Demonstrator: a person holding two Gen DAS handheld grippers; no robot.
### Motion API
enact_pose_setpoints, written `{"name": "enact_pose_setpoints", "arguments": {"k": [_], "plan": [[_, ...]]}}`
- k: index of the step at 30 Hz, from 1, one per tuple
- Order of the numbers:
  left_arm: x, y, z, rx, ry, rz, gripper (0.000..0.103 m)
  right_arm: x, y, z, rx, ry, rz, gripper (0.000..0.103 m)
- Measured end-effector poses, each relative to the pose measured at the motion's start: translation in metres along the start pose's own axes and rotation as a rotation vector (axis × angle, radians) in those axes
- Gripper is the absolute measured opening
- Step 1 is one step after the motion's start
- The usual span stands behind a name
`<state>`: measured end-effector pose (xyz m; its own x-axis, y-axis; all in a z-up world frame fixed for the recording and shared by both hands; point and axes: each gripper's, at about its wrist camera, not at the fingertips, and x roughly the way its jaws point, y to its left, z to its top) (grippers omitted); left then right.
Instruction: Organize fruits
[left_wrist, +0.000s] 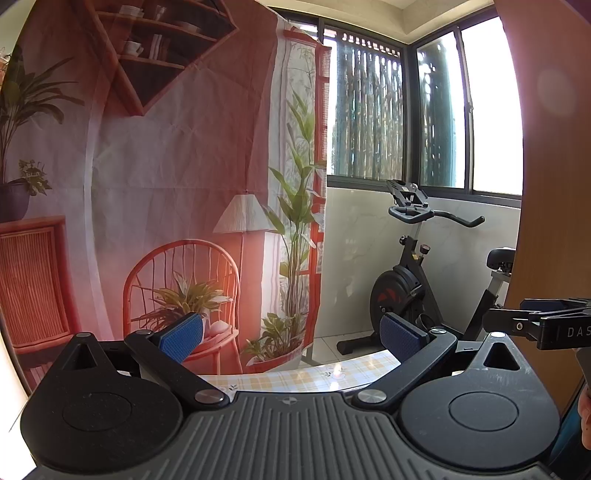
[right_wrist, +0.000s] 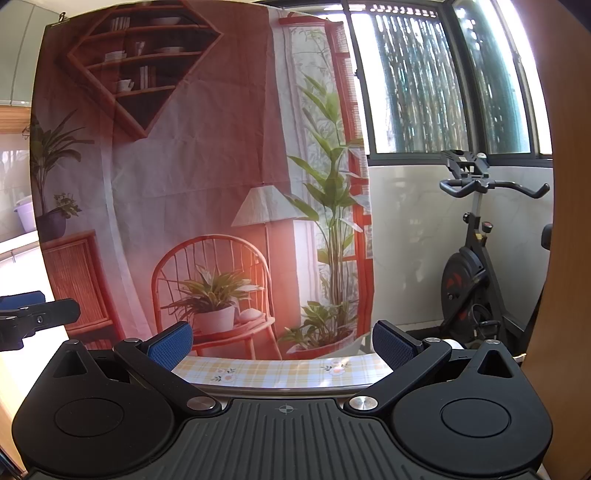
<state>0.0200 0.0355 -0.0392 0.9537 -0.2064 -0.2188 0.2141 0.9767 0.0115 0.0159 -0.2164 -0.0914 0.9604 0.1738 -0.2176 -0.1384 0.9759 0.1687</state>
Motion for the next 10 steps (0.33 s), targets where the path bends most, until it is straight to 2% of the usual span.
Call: {"name": "enact_pose_setpoints", "arguments": {"k": [10], "plan": [[-0.0018, 0.0004, -0.0016, -0.001, -0.009, -0.001, 0.103, 0.0003, 0.0007, -0.0003, 0.000, 0.000, 0.000, 0.103]]}}
